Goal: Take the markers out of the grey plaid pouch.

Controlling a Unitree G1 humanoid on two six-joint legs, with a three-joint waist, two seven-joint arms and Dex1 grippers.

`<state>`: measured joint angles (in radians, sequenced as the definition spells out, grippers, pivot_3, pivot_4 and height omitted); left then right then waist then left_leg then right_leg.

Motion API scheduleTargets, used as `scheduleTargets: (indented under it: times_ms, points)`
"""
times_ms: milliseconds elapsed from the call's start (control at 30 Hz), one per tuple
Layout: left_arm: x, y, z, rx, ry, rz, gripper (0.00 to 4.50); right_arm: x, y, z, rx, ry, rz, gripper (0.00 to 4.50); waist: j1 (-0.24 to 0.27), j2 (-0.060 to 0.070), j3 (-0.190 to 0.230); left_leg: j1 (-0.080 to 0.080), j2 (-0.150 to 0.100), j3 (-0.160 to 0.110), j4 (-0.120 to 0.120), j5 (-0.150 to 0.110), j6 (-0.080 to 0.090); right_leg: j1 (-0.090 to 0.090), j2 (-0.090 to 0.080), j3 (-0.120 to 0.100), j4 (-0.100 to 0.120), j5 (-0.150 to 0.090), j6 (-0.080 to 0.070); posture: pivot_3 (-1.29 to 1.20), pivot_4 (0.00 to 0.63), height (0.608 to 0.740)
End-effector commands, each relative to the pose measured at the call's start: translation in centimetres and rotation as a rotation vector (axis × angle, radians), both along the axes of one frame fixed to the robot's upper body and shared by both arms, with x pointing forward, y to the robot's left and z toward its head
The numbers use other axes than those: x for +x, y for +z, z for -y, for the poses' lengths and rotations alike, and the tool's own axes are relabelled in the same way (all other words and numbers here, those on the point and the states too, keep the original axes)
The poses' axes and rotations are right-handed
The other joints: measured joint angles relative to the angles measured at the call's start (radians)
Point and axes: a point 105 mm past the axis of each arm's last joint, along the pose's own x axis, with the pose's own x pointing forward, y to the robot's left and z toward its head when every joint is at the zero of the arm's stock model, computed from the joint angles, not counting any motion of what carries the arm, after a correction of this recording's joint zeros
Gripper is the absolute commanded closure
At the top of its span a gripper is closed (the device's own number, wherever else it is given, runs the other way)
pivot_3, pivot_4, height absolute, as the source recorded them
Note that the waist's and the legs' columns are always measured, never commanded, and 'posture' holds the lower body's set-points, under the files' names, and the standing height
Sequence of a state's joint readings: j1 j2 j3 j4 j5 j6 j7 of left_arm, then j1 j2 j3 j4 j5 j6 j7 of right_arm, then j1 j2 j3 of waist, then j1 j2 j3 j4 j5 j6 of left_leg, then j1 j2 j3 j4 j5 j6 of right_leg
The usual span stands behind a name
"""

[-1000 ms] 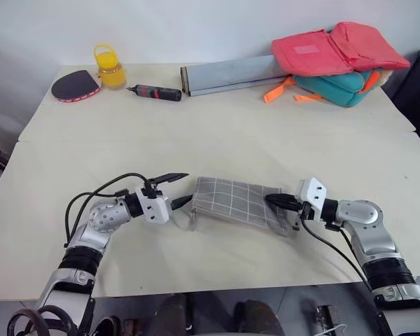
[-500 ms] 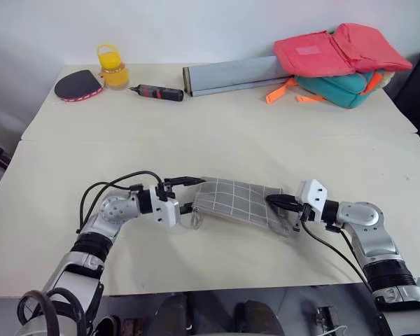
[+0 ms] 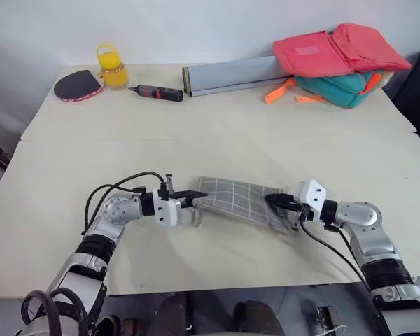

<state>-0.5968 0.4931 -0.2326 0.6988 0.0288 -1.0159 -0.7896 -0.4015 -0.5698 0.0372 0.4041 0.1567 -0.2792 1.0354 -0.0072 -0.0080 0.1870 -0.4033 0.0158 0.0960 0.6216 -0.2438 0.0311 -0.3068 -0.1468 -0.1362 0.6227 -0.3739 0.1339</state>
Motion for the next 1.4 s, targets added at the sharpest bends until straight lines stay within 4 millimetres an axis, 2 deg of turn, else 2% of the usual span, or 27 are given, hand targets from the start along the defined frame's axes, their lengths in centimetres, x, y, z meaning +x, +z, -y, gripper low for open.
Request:
scheduleTargets:
  times_ms: [33,67,200,333,367,467,533,600,633,833,1000,1167,1267,1400]
  points:
    - [0.5,1.8,-1.8,-0.051,0.104,0.056,4.50,1.0,2.9,-0.7,0.098,-0.003,0.057,4.10,-0.006,0.000,0.000,0.000,0.000,0.000,0.000,0.000,0.000,0.000,0.000,0.000,0.000,0.000,0.000,0.00,0.150,0.740]
    - [0.6,1.9,-2.4,-0.051,0.141,0.062,4.50,1.3,3.5,-1.0,0.119,-0.003,0.073,3.89,-0.009,0.000,0.000,0.000,0.000,0.000,0.000,0.000,0.000,0.000,0.000,0.000,0.001,0.000,0.000,0.00,0.150,0.740]
    - [0.8,2.4,-4.6,-0.055,0.295,0.087,4.50,2.1,5.1,-1.8,0.156,-0.018,0.130,2.48,-0.019,0.000,0.000,0.000,0.000,-0.002,-0.001,0.000,0.000,-0.001,0.000,0.000,0.001,0.000,0.000,0.00,0.150,0.740]
    - [0.5,2.5,-6.2,-0.052,0.430,0.112,4.50,2.3,5.4,-2.5,0.172,-0.010,0.118,1.00,-0.016,0.001,0.000,-0.001,-0.001,-0.003,-0.001,0.000,0.000,0.000,-0.001,0.000,0.002,0.000,0.000,0.00,0.150,0.740]
    - [0.6,2.0,-6.3,-0.032,0.476,0.105,4.50,1.9,5.4,-3.0,0.191,0.016,0.086,0.69,-0.016,0.001,0.000,-0.001,-0.001,-0.003,-0.001,0.000,0.000,-0.001,-0.001,0.000,0.002,0.000,0.000,0.00,0.150,0.740]
    - [0.7,1.1,-5.5,-0.025,0.531,0.077,4.50,0.6,5.3,-4.2,0.250,0.093,-0.033,0.69,-0.015,0.001,0.000,-0.001,-0.001,-0.003,-0.002,0.000,0.000,-0.001,-0.001,0.001,0.002,0.000,0.000,0.00,0.150,0.740]
    - [0.6,0.6,-3.6,-0.053,0.524,0.043,4.50,-2.0,4.2,-6.1,0.304,0.194,-0.233,0.69,-0.006,0.001,0.000,-0.001,-0.001,-0.003,-0.002,0.000,0.000,-0.001,-0.001,0.001,0.002,0.000,0.000,0.00,0.150,0.740]
    - [0.6,0.7,-2.6,-0.083,0.533,0.016,4.50,-3.8,3.5,-7.7,0.320,0.243,-0.347,0.69,0.003,0.001,0.000,-0.001,-0.001,-0.004,-0.002,-0.001,0.000,-0.001,-0.001,0.003,0.002,0.000,0.000,0.00,0.150,0.740]
    - [0.7,0.9,-2.2,-0.090,0.529,0.009,4.50,-4.0,3.2,-8.5,0.327,0.225,-0.356,0.69,0.005,0.001,0.000,-0.001,0.000,-0.004,-0.002,-0.001,0.000,-0.001,-0.001,0.003,0.002,0.000,0.000,0.00,0.150,0.740]
    - [0.7,1.7,-0.4,-0.071,0.502,0.005,4.50,-2.7,2.5,-12.9,0.415,0.072,-0.355,0.69,0.005,0.001,0.000,-0.001,0.000,-0.002,-0.003,-0.001,-0.001,-0.002,-0.001,0.002,0.001,0.000,0.000,0.00,0.150,0.740]
    - [0.8,1.8,0.6,-0.058,0.489,0.007,4.50,-2.3,2.1,-15.5,0.436,0.078,-0.396,0.69,0.006,0.001,0.000,-0.002,-0.001,-0.001,-0.004,-0.001,-0.001,-0.005,-0.001,0.002,0.003,0.000,0.000,0.00,0.150,0.740]
    - [1.1,1.8,1.4,-0.051,0.478,0.013,4.50,-1.6,2.8,-16.9,0.475,0.089,-0.392,0.69,0.005,0.001,0.000,-0.002,-0.001,-0.001,-0.004,-0.001,-0.001,-0.006,-0.001,0.002,0.003,0.000,0.000,0.00,0.150,0.740]
    - [1.2,1.8,1.5,-0.050,0.478,0.015,4.50,-1.9,2.8,-17.2,0.476,0.125,-0.407,1.54,0.003,0.001,0.000,-0.002,-0.001,-0.001,-0.005,-0.001,-0.001,-0.007,0.000,0.002,0.003,0.000,0.000,0.00,0.150,0.740]
    - [1.3,1.9,1.2,-0.051,0.486,0.017,4.50,-1.6,2.6,-16.2,0.469,0.090,-0.398,2.87,0.003,0.001,0.000,-0.002,-0.001,-0.001,-0.006,-0.001,-0.001,-0.007,0.000,0.002,0.003,0.000,0.000,0.00,0.150,0.740]
